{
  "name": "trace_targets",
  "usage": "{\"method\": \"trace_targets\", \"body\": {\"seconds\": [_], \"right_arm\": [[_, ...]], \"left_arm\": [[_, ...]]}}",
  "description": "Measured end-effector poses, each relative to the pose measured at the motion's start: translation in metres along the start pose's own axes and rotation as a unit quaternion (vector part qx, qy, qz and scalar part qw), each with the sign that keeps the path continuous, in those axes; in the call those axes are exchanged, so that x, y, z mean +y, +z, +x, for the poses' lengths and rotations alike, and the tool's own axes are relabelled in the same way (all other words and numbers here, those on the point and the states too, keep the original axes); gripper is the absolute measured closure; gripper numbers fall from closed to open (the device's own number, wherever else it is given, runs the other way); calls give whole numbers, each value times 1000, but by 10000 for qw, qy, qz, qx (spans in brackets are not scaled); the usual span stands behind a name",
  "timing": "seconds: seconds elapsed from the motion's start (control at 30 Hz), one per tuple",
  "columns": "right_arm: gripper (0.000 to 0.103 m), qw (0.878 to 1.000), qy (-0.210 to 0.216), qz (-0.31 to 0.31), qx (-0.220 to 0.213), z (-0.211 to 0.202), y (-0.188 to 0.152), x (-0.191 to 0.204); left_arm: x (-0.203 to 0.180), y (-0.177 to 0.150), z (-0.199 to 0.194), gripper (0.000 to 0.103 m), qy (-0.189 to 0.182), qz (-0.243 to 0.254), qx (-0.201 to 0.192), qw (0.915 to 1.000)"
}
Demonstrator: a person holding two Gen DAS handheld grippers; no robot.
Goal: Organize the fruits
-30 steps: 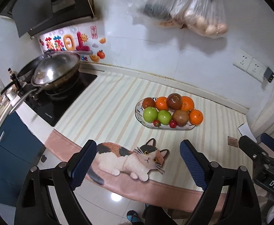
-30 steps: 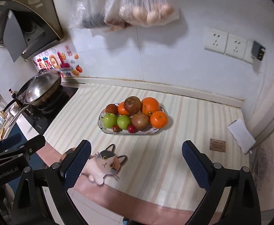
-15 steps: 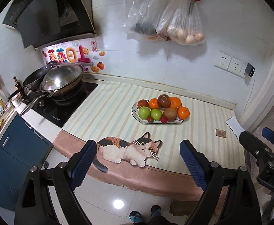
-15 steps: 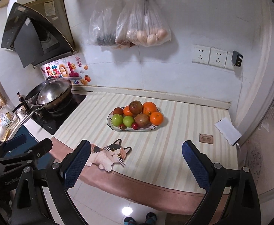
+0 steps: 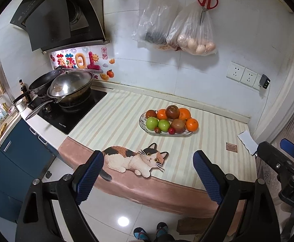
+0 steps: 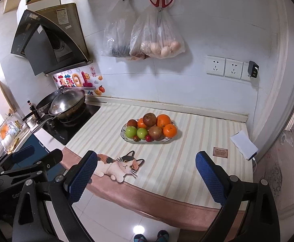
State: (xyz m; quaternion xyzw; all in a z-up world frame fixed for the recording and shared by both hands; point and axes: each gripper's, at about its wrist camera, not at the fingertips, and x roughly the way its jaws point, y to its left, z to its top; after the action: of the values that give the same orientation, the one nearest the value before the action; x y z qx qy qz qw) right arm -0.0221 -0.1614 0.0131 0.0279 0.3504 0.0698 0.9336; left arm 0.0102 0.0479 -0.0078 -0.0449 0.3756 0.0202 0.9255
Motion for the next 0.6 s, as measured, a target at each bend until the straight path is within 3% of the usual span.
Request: {"method": "trace_targets", "body": {"seconds": [0.13,0.23,0.6], "right_arm": [[1,10000,-30,9,28,5,2,-4],[1,10000,-60,31,47,19,9,-8],[1,9993,-241,26,294,98,33,-15]], "left_arm": [[0,2,7,12,44,-33,9,10000],[2,4,15,0,105,-53,2,9999],[4,25,69,0,325,-54,193,9993]]}}
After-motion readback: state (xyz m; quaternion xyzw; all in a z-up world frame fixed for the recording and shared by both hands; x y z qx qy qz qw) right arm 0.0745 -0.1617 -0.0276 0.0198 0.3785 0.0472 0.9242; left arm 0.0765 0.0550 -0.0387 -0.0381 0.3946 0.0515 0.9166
